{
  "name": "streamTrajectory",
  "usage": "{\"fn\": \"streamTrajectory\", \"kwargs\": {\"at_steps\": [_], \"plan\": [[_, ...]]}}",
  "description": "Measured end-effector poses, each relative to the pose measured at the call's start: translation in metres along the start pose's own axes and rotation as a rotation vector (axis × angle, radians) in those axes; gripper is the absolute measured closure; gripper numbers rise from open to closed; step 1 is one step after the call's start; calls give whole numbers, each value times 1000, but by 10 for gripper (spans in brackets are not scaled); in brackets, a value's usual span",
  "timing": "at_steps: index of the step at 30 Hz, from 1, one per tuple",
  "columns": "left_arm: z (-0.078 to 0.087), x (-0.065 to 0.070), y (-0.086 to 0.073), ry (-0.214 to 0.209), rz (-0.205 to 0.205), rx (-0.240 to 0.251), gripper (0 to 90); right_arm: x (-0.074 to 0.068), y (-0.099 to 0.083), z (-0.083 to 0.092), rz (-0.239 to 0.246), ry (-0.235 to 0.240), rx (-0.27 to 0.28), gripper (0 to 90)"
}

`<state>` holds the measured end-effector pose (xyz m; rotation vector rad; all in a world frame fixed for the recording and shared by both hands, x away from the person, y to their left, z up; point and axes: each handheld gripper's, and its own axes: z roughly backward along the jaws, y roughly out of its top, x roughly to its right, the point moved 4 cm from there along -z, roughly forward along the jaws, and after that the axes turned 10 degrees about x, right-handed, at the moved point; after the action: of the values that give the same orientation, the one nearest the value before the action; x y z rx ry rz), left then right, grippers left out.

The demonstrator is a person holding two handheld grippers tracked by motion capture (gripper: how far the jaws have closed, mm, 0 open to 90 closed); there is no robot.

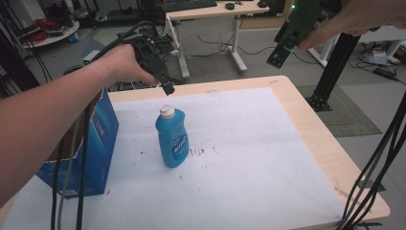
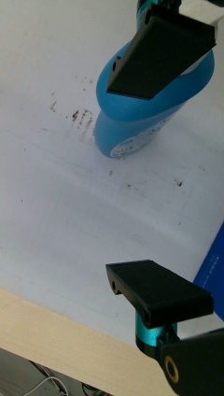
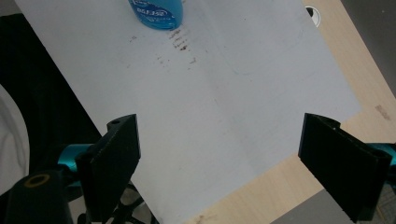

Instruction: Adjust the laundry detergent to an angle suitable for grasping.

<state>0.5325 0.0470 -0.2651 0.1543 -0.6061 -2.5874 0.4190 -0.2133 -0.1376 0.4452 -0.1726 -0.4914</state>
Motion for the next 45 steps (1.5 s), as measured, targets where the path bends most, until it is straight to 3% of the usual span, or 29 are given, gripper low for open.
{"fn": "streamTrajectory", "kwargs": {"at_steps": [10, 33, 45], "plan": [[4, 7, 0, 12, -17, -11, 122, -3, -4, -4, 16, 29, 3, 121], [21, 14, -3, 31, 1, 33, 123, 1, 0, -8, 24, 50, 31, 121], [27, 27, -19, 48, 23, 50, 122, -4, -3, -14, 14, 60, 49, 121]]}}
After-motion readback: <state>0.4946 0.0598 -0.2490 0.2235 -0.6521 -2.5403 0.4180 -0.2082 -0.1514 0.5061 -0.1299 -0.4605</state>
